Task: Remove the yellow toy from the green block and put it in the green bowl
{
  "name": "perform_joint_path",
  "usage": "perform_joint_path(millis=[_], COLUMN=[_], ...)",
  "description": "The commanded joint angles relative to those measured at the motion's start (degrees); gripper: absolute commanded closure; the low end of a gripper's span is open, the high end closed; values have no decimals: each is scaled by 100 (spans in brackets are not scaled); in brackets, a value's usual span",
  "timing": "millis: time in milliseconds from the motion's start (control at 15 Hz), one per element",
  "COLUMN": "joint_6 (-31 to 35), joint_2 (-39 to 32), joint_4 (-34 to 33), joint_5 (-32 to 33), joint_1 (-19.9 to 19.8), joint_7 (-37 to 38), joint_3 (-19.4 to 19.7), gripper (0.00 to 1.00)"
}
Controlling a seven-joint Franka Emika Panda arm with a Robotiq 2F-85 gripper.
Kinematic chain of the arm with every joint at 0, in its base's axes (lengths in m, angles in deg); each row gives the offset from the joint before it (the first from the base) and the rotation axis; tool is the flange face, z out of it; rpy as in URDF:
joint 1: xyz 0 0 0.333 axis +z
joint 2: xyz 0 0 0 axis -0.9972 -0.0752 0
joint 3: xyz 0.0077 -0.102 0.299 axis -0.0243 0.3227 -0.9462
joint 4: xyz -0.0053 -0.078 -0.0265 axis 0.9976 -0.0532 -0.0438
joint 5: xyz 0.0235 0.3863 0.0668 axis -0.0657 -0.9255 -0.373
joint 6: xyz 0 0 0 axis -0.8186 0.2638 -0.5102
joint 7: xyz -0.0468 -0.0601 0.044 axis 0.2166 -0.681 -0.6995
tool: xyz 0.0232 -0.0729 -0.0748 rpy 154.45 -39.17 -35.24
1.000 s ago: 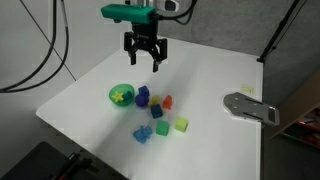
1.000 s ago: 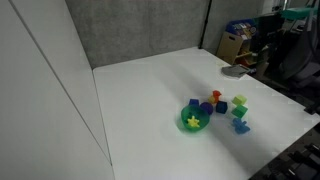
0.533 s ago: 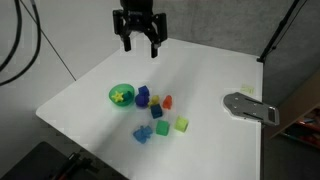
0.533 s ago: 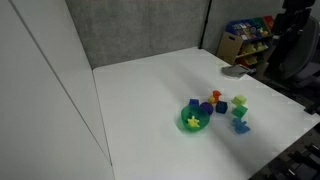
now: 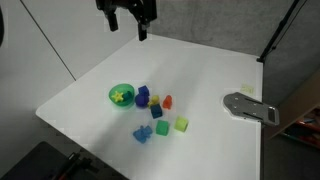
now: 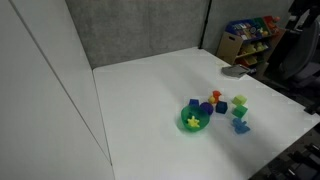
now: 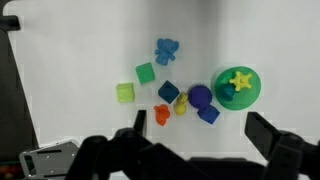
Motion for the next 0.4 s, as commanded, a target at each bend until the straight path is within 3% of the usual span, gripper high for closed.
perform_joint_path(millis=[0, 333], joint_6=[213, 128], joint_2=[403, 297], joint_4=[315, 206], joint_5=[-78, -6], joint_1=[-18, -11], joint_7=[-66, -4], joint_3=[14, -9], gripper=[0, 0])
